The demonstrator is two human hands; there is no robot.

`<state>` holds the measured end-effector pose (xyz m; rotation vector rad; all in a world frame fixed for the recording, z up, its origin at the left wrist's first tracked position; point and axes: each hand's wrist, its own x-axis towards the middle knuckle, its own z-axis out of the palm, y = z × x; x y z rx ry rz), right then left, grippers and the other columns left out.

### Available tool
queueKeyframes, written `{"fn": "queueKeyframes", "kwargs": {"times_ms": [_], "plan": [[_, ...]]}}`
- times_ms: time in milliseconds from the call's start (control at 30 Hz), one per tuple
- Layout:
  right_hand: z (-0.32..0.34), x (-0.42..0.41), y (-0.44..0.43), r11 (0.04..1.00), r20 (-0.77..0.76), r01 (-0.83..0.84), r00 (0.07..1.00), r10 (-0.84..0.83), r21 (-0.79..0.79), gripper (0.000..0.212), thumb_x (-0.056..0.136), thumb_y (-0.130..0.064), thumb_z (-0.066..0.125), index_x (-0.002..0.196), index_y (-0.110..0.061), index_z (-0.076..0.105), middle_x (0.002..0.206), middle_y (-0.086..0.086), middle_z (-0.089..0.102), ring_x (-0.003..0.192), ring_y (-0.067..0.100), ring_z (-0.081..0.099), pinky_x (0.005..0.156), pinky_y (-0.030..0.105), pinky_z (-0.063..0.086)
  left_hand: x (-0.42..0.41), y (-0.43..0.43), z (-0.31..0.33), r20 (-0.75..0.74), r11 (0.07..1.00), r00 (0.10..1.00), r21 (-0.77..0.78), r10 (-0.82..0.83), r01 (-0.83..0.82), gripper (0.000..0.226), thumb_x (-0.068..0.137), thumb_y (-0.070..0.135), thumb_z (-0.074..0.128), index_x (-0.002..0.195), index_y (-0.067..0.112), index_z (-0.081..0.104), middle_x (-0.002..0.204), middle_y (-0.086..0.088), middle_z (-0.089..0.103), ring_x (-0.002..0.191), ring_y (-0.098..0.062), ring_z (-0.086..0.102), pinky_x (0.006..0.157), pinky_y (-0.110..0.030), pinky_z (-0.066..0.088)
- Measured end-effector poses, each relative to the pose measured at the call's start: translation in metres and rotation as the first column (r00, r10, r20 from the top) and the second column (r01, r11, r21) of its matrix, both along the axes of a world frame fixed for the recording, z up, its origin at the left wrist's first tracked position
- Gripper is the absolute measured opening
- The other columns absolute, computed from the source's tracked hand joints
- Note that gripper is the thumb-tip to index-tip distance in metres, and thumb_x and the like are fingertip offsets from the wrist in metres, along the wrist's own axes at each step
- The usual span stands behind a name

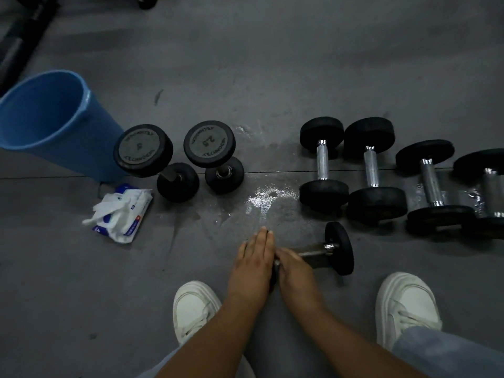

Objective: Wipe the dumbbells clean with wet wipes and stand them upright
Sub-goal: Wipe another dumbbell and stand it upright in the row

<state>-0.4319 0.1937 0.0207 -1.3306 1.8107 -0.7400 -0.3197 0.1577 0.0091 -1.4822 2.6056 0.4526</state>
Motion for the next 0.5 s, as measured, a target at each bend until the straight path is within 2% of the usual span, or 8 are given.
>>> {"fn": "queueKeyframes", "kwargs": {"times_ms": [67,100,167,267,367,433,500], "plan": [[-0.008,-0.003,-0.004,1.0,-0.189,0.025,0.982,-0.025,-0.002,0.023,0.089,-0.014,0.053,0.102,-0.022,0.07,0.091,-0.002,0.069,0.088,0.01,0.059,0.081,0.022,0.043,0.0,-0.001,0.0,-0.009,1.0,1.0,0.005,0.003,-0.003,0.093,0.061,0.031,0.086,0.141,0.005,0.047,0.146,-0.012,0.05,0.127,-0.025,0.056,0.101,-0.041,0.049],[-0.009,-0.004,-0.007,0.999,-0.294,0.033,0.955,-0.026,0.02,0.02,0.088,-0.016,0.056,0.099,-0.026,0.069,0.087,-0.005,0.069,0.091,0.014,0.058,0.082,0.03,0.042,0.0,-0.002,0.0,-0.009,1.0,1.0,0.006,0.004,-0.004,0.094,0.061,0.032,0.086,0.141,0.006,0.046,0.146,-0.012,0.049,0.128,-0.025,0.056,0.102,-0.041,0.048],[-0.011,-0.005,-0.015,0.995,-0.424,0.003,0.905,0.038,0.096,0.018,0.09,-0.025,0.052,0.099,-0.032,0.066,0.089,-0.009,0.068,0.106,0.012,0.054,0.089,0.033,0.031,0.001,-0.002,-0.001,0.007,1.0,1.0,0.013,-0.001,0.001,0.1,0.057,0.033,0.087,0.143,0.006,0.042,0.148,-0.011,0.047,0.13,-0.024,0.054,0.104,-0.041,0.044],[-0.012,0.0,-0.023,0.989,-0.479,0.012,0.875,0.062,0.148,0.024,0.088,-0.031,0.044,0.098,-0.034,0.065,0.094,-0.011,0.069,0.118,0.011,0.052,0.095,0.032,0.019,0.001,-0.005,0.0,0.028,1.0,0.999,0.01,-0.016,0.016,0.104,0.052,0.033,0.089,0.142,0.006,0.045,0.148,-0.012,0.047,0.13,-0.024,0.054,0.104,-0.041,0.044],[-0.014,0.008,-0.011,0.988,-0.541,0.022,0.839,0.066,0.154,0.027,0.08,-0.027,0.047,0.098,-0.033,0.066,0.091,-0.014,0.07,0.11,0.016,0.06,0.095,0.038,0.023,0.0,-0.005,0.001,0.029,1.0,0.999,-0.021,-0.018,0.018,0.095,0.054,0.032,0.088,0.138,0.006,0.051,0.143,-0.011,0.053,0.124,-0.023,0.059,0.1,-0.042,0.049],[-0.019,0.004,-0.006,0.984,-0.596,-0.067,0.788,0.152,0.163,0.036,0.078,-0.029,0.047,0.109,-0.032,0.067,0.102,-0.017,0.07,0.116,0.017,0.06,0.099,0.043,0.023,-0.001,-0.004,0.001,0.033,0.999,0.999,-0.026,-0.02,0.021,0.096,0.052,0.03,0.089,0.137,0.006,0.052,0.142,-0.011,0.053,0.125,-0.024,0.058,0.099,-0.042,0.049],[-0.022,-0.005,-0.016,0.962,-0.618,-0.148,0.742,0.262,0.23,0.04,0.081,-0.03,0.044,0.115,-0.031,0.065,0.11,-0.016,0.069,0.127,0.02,0.052,0.104,0.047,0.017,0.0,-0.004,0.0,0.041,0.999,0.999,-0.016,-0.028,0.028,0.103,0.046,0.032,0.09,0.137,0.006,0.051,0.142,-0.012,0.053,0.126,-0.025,0.058,0.099,-0.042,0.048]]}}
